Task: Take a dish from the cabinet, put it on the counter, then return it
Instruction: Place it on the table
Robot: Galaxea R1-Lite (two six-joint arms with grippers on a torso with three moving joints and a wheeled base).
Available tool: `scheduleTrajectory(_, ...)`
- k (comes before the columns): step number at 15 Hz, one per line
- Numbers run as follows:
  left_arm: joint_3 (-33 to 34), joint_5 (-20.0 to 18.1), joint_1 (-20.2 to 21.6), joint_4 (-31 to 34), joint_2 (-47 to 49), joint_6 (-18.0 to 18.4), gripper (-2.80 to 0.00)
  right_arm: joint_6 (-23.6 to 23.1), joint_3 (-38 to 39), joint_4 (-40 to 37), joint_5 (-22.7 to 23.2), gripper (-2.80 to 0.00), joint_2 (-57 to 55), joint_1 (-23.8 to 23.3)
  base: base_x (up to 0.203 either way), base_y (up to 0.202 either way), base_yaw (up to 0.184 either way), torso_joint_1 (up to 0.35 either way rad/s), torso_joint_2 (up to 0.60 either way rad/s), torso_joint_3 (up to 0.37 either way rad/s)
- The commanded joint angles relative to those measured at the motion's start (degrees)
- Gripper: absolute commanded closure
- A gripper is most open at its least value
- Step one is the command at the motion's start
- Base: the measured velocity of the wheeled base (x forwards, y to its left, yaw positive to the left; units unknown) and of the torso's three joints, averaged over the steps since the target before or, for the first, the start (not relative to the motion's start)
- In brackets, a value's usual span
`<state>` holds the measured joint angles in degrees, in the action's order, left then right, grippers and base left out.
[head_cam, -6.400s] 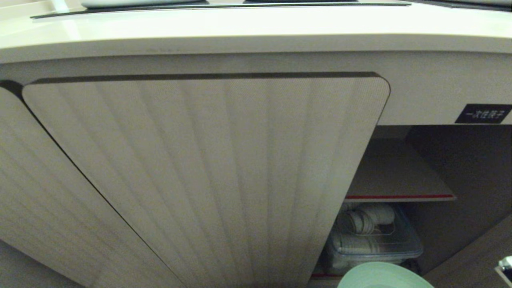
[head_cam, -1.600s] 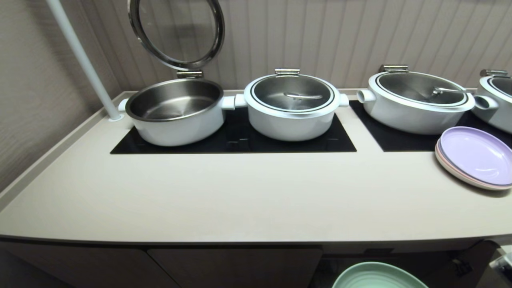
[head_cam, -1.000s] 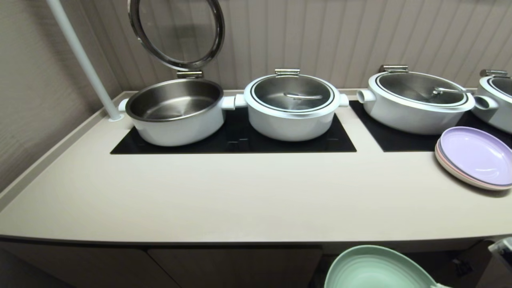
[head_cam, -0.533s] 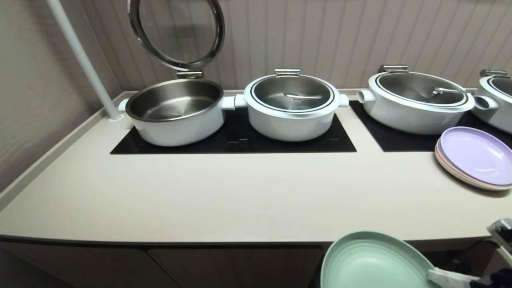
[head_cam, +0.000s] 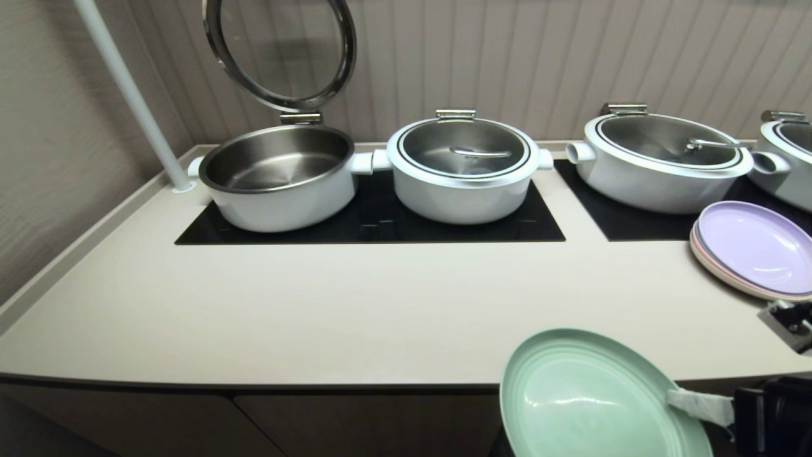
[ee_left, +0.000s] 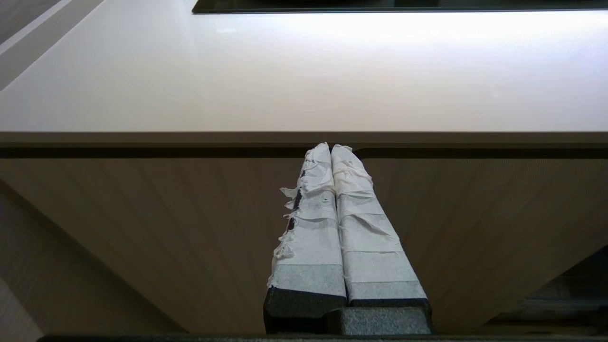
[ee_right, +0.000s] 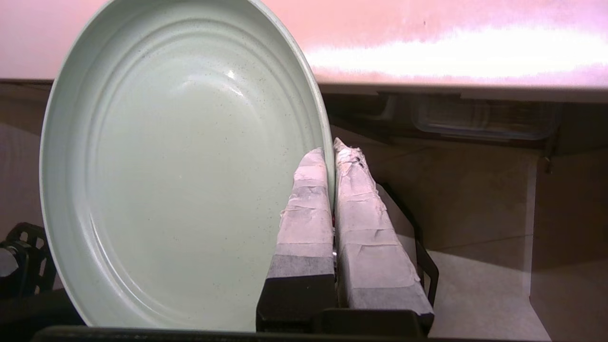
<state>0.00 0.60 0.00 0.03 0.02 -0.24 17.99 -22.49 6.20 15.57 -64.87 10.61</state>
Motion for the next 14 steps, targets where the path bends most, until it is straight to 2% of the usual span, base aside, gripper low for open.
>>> scheduleTrajectory(1,0.0,0.0,0.0,0.0,0.0,0.0,0.00,0.2,-3.0,0.1,0.1,0.00,-4.6,0.0,0.000,0.000,0.000,0.000,0.00,0.000)
scheduleTrajectory(7,0.0,0.0,0.0,0.0,0.0,0.0,0.00,0.6,-12.0,0.1,0.2,0.00,-15.0,0.3,0.000,0.000,0.000,0.000,0.00,0.000)
scheduleTrajectory(11,0.0,0.0,0.0,0.0,0.0,0.0,0.00,5.6,-19.8,0.1,0.0,0.00,-22.4,2.9,0.000,0.000,0.000,0.000,0.00,0.000)
scheduleTrajectory(14,0.0,0.0,0.0,0.0,0.0,0.0,0.00,6.2,-22.8,0.2,-0.2,0.00,-25.9,4.2,0.000,0.000,0.000,0.000,0.00,0.000)
